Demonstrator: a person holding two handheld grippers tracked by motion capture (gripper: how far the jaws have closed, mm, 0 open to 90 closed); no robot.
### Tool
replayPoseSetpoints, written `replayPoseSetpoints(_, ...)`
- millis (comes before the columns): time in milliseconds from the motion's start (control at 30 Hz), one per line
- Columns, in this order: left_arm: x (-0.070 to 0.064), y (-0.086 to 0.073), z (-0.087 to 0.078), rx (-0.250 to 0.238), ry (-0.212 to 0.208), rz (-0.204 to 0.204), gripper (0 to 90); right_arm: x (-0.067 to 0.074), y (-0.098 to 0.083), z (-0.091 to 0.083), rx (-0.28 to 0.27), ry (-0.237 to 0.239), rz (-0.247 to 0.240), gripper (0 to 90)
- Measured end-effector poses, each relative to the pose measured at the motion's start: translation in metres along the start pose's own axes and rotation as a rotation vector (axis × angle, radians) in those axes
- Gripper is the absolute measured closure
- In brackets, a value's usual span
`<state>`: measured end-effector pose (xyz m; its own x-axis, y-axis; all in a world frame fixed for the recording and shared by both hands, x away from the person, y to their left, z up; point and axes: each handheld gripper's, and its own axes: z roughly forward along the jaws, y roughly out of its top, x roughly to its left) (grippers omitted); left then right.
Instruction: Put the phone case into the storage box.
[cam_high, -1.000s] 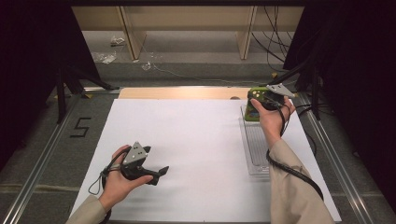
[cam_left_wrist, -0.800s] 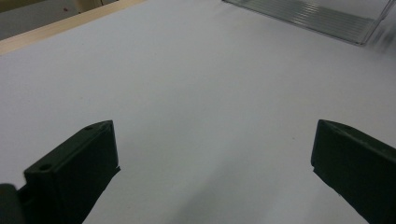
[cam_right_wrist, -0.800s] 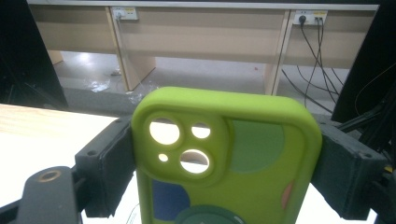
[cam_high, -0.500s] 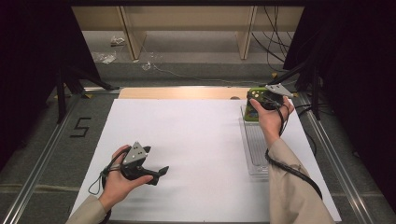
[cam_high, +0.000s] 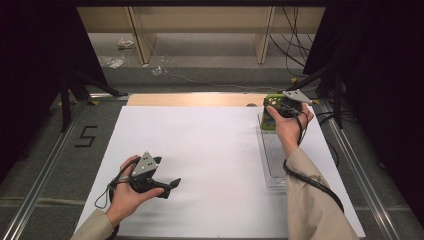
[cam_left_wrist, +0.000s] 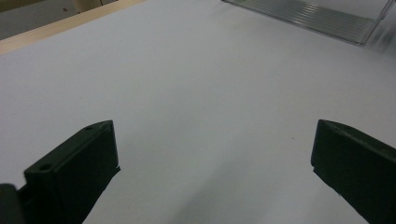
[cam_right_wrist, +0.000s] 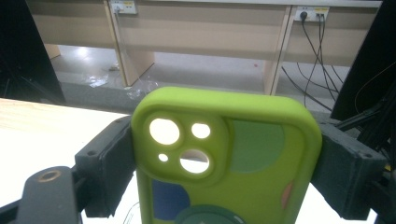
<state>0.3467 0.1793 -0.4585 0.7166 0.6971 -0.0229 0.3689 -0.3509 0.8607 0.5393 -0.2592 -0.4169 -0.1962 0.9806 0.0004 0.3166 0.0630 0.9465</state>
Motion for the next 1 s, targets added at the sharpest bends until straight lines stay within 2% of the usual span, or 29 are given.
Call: replayPoseSetpoints(1000, -0.0003, 0.0002, 0.0003, -0.001, -0.002, 0.001, 0.2, 0.0028, -0.0029, 0.0074, 0.016, 0.002, -0.018, 17.0)
